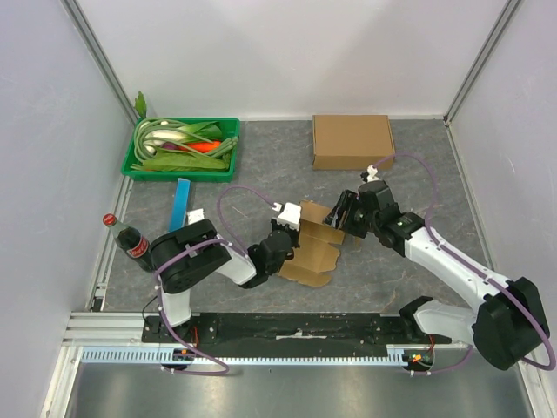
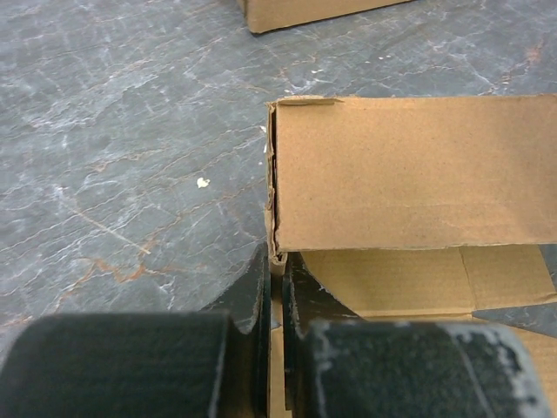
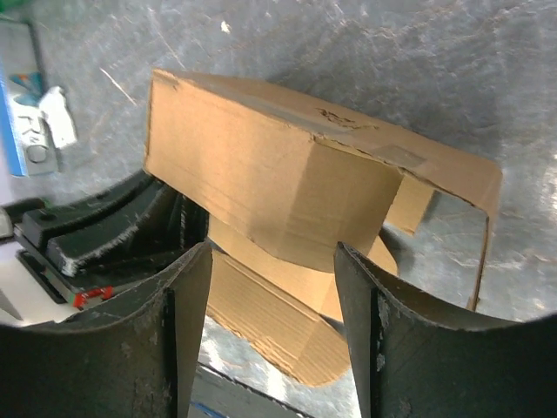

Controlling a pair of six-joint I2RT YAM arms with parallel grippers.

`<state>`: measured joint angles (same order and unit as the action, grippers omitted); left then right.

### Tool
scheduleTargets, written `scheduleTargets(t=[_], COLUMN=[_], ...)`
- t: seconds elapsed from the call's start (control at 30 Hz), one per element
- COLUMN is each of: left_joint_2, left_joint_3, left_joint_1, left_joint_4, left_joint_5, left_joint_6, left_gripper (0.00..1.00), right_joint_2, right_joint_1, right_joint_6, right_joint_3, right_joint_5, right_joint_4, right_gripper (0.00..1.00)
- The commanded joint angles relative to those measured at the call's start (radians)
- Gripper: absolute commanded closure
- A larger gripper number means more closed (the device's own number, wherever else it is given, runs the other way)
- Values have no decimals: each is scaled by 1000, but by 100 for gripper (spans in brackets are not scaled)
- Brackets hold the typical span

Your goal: Fold the paper box

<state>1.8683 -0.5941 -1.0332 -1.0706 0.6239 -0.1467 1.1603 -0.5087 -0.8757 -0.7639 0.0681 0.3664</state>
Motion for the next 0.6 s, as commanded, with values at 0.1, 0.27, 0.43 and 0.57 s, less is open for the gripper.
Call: scheduleTargets(t=[0.1,0.27,0.43,0.57], left_joint_2=[-67,-96,-155,-198], left_joint_3=[46,69,68,53], left_joint_1=[-27,-31,-33,-33], left_joint_4=[-22,-20,81,194], left_joint_5=[120,131,157,212], left_joint_6=[41,24,-46,-122], left_gripper=[98,98,98,98], right_joint_2=[22,136,128,124], right_joint_1=[6,12,28,71], right_joint_6=[-187,-324,-368,-251], right_joint_3=[133,214,256,227], right_joint_5=[77,186,180,240], right_joint_4=[-531,-794,-934,-828], right_gripper=[39,44,100,85])
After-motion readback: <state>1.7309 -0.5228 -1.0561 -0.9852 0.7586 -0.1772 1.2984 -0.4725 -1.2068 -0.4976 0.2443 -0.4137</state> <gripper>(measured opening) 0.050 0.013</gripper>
